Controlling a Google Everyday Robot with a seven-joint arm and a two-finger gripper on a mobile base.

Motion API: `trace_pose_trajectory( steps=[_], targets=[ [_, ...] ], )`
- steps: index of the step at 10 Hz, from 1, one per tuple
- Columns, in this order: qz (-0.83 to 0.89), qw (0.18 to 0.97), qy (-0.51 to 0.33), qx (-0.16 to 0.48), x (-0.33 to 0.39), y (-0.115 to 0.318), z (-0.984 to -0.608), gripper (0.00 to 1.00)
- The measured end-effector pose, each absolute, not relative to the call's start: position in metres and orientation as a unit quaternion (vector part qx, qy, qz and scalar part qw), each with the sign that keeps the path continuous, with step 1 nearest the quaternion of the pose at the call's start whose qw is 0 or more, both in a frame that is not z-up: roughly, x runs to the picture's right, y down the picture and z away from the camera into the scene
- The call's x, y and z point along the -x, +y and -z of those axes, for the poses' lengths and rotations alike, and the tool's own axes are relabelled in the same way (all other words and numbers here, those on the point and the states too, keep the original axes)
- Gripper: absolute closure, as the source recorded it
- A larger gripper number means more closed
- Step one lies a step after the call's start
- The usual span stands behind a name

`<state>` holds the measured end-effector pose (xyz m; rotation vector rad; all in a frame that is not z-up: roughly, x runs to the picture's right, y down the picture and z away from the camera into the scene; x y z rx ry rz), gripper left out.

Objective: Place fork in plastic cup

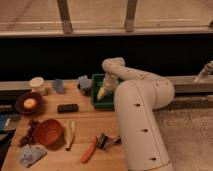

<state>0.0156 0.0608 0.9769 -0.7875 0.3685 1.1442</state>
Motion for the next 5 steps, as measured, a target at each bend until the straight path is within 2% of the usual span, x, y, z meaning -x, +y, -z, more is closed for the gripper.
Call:
trace_pose_trajectory(
  steps=[2,3,4,5],
  targets=[
    [-0.514,0.758,0.174,0.363,-0.009,0.067,-0.977,0.22],
    [-0.510,0.760,0.175,0.363,-0.006,0.068,-0.976,0.26],
    [-0.507,0.762,0.175,0.363,-0.004,0.069,-0.976,0.32],
    [-0.504,0.764,0.176,0.363,-0.001,0.069,-0.975,0.42]
  ],
)
